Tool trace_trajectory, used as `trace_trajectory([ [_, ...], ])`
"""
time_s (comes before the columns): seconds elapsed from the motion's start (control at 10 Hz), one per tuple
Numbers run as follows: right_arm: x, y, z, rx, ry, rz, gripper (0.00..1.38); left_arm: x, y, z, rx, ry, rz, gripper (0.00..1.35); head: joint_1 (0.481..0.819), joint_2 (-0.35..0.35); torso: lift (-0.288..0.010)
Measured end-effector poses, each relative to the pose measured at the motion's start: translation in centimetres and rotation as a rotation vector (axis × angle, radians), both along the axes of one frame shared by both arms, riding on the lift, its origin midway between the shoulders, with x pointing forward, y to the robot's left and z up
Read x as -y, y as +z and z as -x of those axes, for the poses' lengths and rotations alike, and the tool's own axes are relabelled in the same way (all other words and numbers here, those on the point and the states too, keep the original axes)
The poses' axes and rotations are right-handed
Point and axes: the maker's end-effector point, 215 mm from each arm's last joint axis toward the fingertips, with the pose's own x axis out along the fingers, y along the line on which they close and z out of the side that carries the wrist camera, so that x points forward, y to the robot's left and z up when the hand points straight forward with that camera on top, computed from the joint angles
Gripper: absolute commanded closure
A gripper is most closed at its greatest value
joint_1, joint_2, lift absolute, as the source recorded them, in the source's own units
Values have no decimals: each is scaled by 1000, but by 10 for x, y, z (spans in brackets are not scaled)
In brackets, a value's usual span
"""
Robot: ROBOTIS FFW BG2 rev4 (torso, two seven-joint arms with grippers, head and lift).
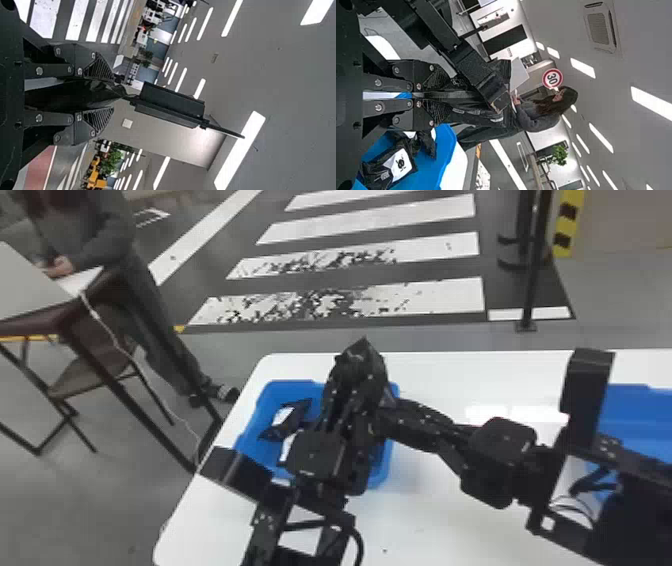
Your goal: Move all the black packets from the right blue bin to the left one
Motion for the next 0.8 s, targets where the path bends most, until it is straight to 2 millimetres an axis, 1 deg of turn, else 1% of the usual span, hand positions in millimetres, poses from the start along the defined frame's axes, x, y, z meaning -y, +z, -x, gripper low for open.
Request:
trace_trajectory([
  [0.1,1,-1,-2,-1,-4,-2,1079,0,3,1,13,6,-13,1211,695,345,-140],
  [0.2,3,-1,-5,-2,-11,-14,967,-1,6,1,21,9,-19,1211,695,343,-140],
  [0.4,8,2,-15,-15,-32,-67,171,-2,10,2,36,14,-30,1211,695,333,-140],
  [0.5,11,3,-21,-25,-44,-104,42,-8,11,1,43,30,-47,1211,695,332,-140],
  [0.6,19,4,-29,-34,-71,-133,127,-21,8,-3,39,67,-87,1211,692,334,-140],
  [0.7,28,3,-37,-47,-97,-154,177,-35,-3,-10,30,111,-142,1211,690,335,-140],
  [0.8,40,4,-47,-48,-125,-170,194,-48,-20,-23,17,153,-200,1211,688,328,-140],
])
